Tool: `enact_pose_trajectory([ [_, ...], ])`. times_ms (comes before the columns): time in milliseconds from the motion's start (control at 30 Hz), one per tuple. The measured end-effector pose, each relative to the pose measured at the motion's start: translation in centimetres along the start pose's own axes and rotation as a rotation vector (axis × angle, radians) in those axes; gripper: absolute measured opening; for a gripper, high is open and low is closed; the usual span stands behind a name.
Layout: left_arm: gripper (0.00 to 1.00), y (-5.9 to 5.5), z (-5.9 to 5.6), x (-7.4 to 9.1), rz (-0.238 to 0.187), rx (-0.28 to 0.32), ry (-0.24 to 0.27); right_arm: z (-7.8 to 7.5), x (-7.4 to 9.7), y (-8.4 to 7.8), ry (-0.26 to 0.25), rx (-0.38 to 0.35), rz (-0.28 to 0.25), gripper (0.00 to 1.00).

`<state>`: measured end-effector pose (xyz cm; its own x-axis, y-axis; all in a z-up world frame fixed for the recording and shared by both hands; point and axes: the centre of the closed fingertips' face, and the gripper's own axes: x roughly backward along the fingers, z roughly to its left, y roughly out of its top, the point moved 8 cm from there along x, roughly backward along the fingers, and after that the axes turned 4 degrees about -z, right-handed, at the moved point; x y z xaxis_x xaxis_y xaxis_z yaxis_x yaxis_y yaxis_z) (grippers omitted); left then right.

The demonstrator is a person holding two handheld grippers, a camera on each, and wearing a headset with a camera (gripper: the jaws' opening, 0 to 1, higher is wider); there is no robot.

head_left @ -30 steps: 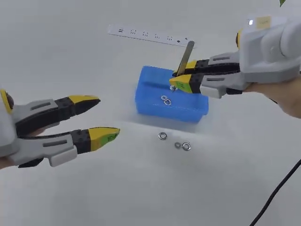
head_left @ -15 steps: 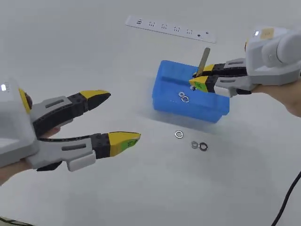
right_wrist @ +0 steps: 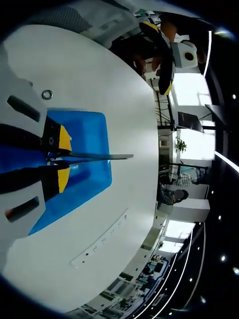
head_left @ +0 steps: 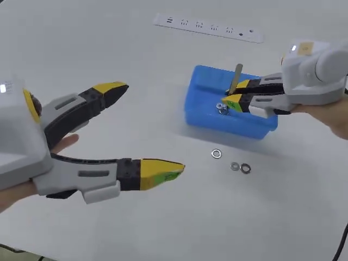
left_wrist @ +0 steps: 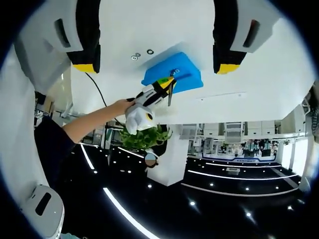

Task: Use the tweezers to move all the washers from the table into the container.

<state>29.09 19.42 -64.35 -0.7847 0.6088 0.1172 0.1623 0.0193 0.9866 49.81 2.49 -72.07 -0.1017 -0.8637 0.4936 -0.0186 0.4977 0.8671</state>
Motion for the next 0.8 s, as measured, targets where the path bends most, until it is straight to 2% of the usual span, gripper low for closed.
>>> enact_pose_trajectory([
  [133,0.99,-0.1,-0.2,0.0,0.012,-0.008,-0.001,0.1,0.0,-0.3,0.005,-0.004,-0.002,0.11],
  [233,0.99,-0.4,-0.7,0.0,0.064,-0.059,-0.015,0.1,0.0,-0.3,0.002,-0.014,-0.014,0.11],
  [400,0.99,-0.2,-1.6,0.0,0.066,-0.056,-0.035,0.2,0.0,-0.2,0.004,0.008,-0.011,0.12],
  [467,0.99,-0.4,-1.9,0.0,0.094,-0.078,-0.041,0.3,0.1,-0.1,0.007,0.003,-0.017,0.11],
  [800,0.99,0.2,-1.8,-0.6,0.085,-0.077,-0.054,0.2,1.0,0.5,-0.015,-0.025,-0.053,0.11],
])
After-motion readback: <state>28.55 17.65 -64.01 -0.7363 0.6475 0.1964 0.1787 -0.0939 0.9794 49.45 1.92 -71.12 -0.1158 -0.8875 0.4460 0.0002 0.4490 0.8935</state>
